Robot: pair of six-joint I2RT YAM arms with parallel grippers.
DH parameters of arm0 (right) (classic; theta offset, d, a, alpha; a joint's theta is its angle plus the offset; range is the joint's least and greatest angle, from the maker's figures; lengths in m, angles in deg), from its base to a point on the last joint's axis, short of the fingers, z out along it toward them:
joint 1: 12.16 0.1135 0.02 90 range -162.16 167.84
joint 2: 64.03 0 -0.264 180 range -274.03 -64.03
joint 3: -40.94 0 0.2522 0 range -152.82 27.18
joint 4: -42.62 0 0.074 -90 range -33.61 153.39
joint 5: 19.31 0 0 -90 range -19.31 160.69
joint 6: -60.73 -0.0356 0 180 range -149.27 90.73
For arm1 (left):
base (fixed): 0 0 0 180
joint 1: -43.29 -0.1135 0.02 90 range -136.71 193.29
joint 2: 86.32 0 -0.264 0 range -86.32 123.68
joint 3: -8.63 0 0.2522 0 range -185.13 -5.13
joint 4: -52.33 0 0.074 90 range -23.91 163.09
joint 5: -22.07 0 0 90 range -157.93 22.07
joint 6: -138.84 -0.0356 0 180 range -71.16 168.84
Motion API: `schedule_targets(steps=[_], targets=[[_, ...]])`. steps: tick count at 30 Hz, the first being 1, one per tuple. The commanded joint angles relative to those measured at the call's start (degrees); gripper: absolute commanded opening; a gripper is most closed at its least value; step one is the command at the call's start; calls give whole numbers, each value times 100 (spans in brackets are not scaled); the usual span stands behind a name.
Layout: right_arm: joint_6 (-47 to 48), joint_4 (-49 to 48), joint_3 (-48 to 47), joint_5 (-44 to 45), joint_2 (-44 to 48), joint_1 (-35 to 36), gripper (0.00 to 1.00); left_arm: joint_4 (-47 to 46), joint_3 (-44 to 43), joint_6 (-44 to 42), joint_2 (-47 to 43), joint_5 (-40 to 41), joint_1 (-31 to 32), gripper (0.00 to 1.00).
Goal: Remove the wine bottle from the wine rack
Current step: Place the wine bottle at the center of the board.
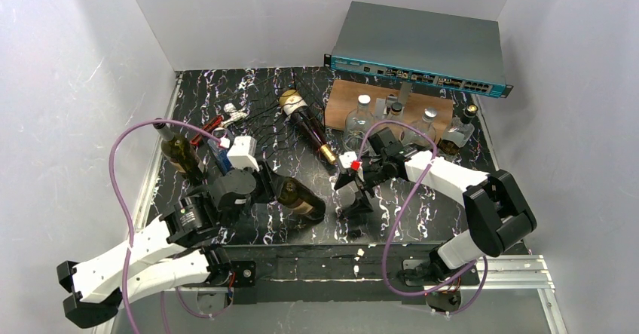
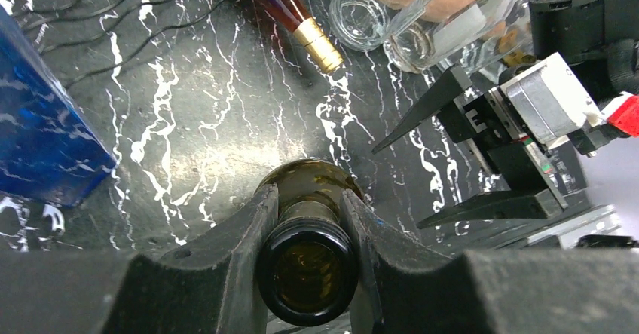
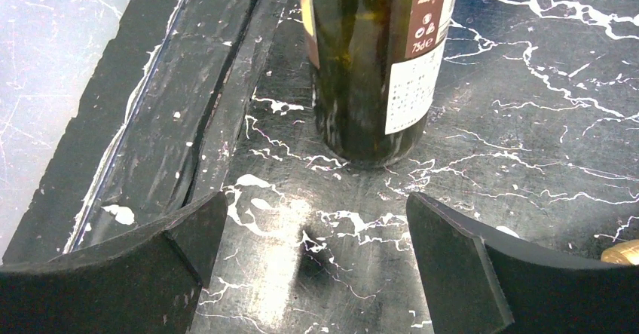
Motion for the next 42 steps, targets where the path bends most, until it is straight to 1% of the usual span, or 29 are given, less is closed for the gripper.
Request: schedule_targets(steps=[1, 10, 16, 21, 30, 36, 42], targets=[[342, 243, -203, -48, 186, -11, 99, 111, -641, -704, 246, 70, 24, 0], [433, 279, -194, 93, 192, -13, 98, 314, -1456, -1670, 896, 188, 11, 0], [451, 288, -185, 141, 190, -7, 98, 305, -1693, -2021, 1168, 317, 11, 0], [483, 305, -185, 152, 204, -12, 98, 92, -1754, -2286, 1305, 415, -34, 0], [556, 345, -169, 174, 220, -13, 98, -87, -1989, -2461, 1733, 415, -486, 0], [592, 367, -168, 169, 213, -6, 98, -132, -2022, -2408, 1919, 347, -1028, 0], [639, 400, -168, 152, 213, -12, 98, -333, -1969, -2363, 2061, 281, -1413, 0]])
